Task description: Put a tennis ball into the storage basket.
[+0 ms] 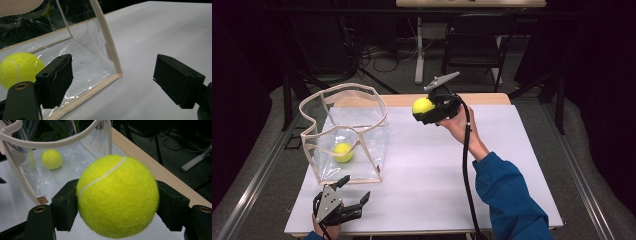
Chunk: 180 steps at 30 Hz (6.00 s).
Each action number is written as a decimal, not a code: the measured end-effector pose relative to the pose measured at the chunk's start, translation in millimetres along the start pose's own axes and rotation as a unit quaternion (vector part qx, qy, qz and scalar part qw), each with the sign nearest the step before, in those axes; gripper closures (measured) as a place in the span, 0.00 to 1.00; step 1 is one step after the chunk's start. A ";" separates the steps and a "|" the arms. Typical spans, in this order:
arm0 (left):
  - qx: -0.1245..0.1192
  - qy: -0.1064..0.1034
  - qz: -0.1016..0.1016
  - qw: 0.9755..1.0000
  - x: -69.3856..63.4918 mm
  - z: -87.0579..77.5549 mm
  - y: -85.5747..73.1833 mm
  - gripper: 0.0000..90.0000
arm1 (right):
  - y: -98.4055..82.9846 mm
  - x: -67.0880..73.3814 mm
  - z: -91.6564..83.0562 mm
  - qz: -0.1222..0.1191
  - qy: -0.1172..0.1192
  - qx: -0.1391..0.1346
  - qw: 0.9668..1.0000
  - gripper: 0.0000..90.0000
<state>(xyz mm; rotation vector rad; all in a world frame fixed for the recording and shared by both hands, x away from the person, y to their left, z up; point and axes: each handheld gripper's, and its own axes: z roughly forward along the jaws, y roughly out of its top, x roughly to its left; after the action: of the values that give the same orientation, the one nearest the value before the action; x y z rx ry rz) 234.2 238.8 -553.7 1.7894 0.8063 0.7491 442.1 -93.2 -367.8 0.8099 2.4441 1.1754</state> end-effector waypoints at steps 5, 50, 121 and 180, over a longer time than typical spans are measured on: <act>0.000 0.000 -0.001 1.000 0.3 0.0 -0.1 0.18 | 2.6 1.4 1.2 0.002 0.002 -0.009 1.000 0.30; -0.003 -0.003 -0.002 1.000 0.5 0.1 0.1 0.18 | 31.6 19.4 -2.0 -0.023 0.013 -0.051 0.998 0.30; -0.002 -0.005 -0.001 1.000 2.0 -0.5 0.5 0.18 | 62.8 44.6 11.1 -0.045 0.036 -0.080 0.995 0.30; -0.003 -0.006 -0.002 1.000 2.7 -0.2 0.2 0.18 | 81.8 76.0 36.5 -0.055 0.052 -0.099 0.992 0.30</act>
<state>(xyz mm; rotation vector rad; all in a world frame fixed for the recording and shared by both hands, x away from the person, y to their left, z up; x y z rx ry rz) 235.6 240.9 -553.1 1.7834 0.7992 0.7372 429.1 16.7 -328.3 0.5637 2.3709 1.4221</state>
